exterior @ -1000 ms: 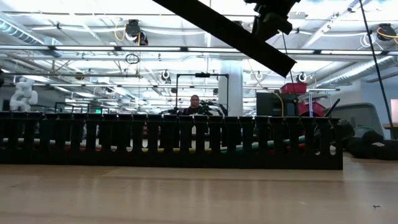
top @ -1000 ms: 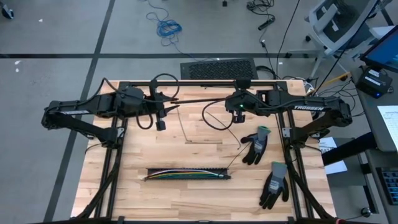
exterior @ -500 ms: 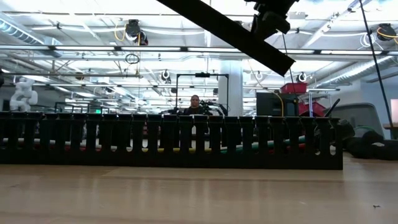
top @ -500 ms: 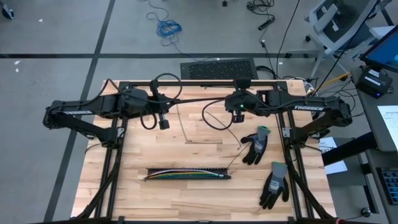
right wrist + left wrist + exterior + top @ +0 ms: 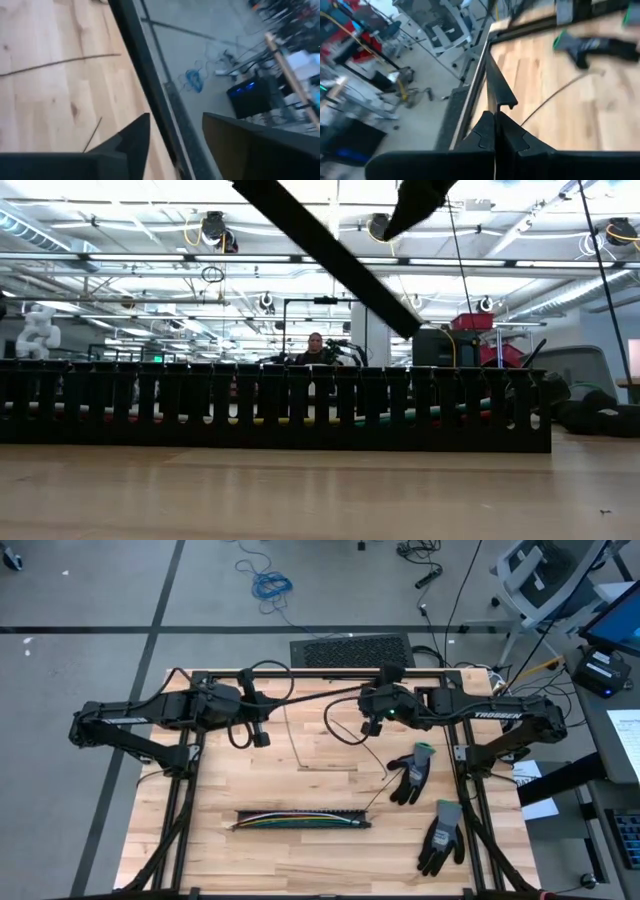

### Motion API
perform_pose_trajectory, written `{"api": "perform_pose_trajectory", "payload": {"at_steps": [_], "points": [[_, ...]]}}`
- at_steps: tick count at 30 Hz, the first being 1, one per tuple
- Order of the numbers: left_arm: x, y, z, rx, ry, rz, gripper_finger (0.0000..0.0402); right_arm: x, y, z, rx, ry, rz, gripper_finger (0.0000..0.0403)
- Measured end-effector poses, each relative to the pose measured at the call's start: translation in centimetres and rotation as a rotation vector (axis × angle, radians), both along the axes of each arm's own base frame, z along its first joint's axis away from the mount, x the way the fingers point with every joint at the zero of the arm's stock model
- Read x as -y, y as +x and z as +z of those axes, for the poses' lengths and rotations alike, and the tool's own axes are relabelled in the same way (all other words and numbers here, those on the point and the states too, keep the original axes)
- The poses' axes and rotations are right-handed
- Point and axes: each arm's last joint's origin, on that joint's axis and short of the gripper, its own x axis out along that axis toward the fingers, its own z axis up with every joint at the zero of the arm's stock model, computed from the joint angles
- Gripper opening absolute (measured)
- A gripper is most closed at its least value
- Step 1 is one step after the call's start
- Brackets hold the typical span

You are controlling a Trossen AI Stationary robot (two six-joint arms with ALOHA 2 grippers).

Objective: Ziptie cables
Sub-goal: Close the black cable duct

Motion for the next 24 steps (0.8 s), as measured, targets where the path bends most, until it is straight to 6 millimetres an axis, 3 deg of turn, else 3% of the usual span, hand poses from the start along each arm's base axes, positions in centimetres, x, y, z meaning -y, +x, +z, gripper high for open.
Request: {"api": "perform_pose_trajectory", "payload": {"at_steps": [5,11,16,19,24], "points": [[-0.1,-0.4,-0.6,-0.172,0.189,-0.069,0.0001,-0.4,-0.5,2.4,0.03,-0.041,-0.029,0.0202],[0.8,-0.8,-2.6,-0.557,0.469,-0.32,0.0,0.7,-1.8,3.8,0.093,0.075,-0.134,0.021],[1.5,-0.3,-4.6,-0.753,0.468,-0.428,0.0,1.6,-2.2,3.4,0.158,0.483,-0.018,0.021],[2.3,0.4,-5.3,-0.768,0.452,-0.499,0.0,1.6,-1.9,2.8,0.135,0.685,0.074,0.021],[4.1,1.9,-6.4,-0.743,0.367,-0.642,0.0,1.7,-0.3,1.0,0.04,0.753,0.113,0.021]]}}
